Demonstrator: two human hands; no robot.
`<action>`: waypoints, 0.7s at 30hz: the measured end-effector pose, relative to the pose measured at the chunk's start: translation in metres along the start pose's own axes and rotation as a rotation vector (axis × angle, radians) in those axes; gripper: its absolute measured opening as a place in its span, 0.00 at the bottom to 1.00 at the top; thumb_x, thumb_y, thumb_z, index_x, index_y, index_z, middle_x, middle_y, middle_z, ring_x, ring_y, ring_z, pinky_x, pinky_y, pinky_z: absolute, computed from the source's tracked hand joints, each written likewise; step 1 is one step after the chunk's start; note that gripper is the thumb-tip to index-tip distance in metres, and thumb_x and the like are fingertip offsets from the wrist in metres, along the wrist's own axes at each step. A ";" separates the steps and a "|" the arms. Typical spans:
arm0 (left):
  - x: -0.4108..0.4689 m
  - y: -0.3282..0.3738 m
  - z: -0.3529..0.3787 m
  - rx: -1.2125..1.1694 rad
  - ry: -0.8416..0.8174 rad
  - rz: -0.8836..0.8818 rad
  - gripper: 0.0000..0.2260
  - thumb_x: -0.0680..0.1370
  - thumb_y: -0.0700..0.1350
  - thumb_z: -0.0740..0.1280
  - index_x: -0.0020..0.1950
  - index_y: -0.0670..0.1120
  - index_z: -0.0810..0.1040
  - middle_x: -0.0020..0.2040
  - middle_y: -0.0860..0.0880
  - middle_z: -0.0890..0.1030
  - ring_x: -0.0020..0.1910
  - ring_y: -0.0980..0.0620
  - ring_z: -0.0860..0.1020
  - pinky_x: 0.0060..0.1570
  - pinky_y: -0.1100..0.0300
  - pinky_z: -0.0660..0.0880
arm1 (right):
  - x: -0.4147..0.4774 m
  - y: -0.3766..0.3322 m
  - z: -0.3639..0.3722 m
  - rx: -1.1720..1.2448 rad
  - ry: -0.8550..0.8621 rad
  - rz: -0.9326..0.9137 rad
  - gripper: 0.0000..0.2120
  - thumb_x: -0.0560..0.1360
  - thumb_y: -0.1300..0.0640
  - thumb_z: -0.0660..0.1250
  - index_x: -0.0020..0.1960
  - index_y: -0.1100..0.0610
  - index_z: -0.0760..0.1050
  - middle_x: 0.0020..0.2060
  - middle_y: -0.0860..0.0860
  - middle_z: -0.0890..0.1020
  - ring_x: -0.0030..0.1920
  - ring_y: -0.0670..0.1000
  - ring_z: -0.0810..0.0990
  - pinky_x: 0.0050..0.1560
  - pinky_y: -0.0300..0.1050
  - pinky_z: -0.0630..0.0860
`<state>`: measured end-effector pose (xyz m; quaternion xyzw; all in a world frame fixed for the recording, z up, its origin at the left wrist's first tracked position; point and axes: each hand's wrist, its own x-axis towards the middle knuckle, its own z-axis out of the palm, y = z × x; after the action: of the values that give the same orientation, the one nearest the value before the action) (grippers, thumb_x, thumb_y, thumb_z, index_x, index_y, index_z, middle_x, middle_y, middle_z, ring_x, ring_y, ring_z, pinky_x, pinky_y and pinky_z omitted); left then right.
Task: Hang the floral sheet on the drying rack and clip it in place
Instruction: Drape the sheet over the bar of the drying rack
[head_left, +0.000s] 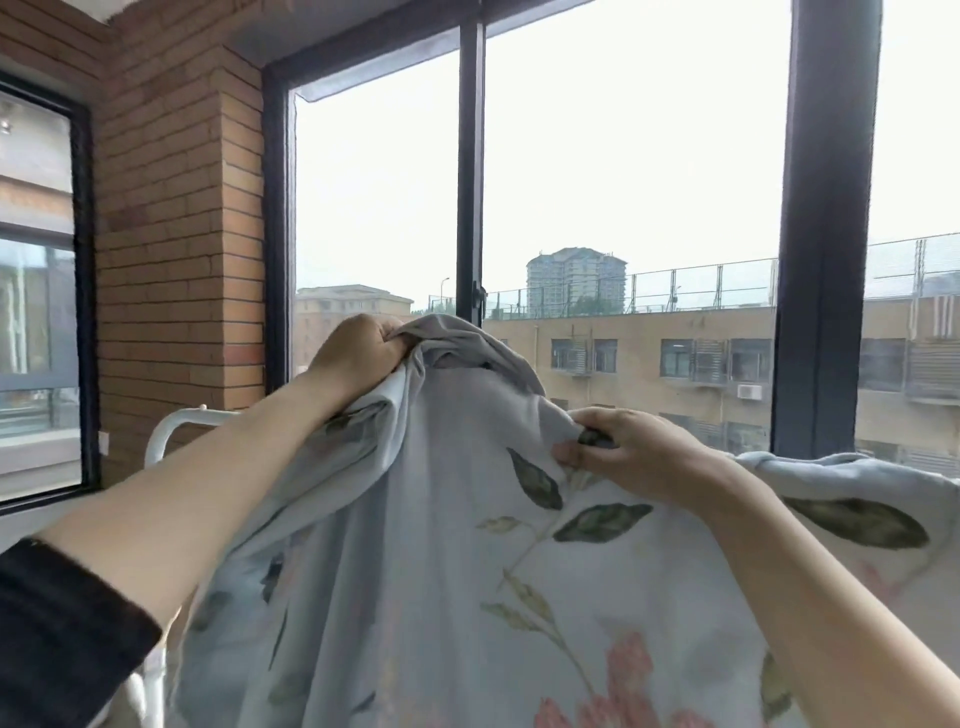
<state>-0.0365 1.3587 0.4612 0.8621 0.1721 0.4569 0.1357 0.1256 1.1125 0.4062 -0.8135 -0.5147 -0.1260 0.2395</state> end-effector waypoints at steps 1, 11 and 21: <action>0.008 -0.005 0.008 0.011 -0.022 -0.010 0.20 0.78 0.51 0.61 0.33 0.38 0.75 0.32 0.41 0.78 0.35 0.44 0.75 0.35 0.58 0.68 | 0.001 -0.001 0.000 0.009 0.006 0.022 0.14 0.75 0.37 0.63 0.59 0.37 0.75 0.47 0.41 0.82 0.47 0.46 0.79 0.51 0.48 0.78; 0.025 -0.057 0.057 -0.064 -0.443 -0.237 0.18 0.77 0.47 0.64 0.27 0.46 0.74 0.29 0.47 0.76 0.34 0.49 0.73 0.36 0.58 0.68 | 0.018 -0.020 0.009 0.052 0.066 0.160 0.16 0.77 0.48 0.63 0.64 0.44 0.73 0.59 0.47 0.80 0.52 0.45 0.79 0.47 0.37 0.76; 0.010 -0.070 0.046 -0.091 -0.356 -0.069 0.19 0.79 0.53 0.61 0.29 0.49 0.70 0.31 0.51 0.74 0.33 0.51 0.72 0.33 0.57 0.65 | 0.078 -0.096 0.068 -0.038 -0.056 0.031 0.35 0.69 0.31 0.65 0.73 0.34 0.59 0.66 0.41 0.75 0.63 0.47 0.74 0.54 0.41 0.70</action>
<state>-0.0050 1.4232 0.4165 0.9160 0.1539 0.2994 0.2183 0.0713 1.2427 0.4080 -0.8289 -0.5063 -0.1090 0.2115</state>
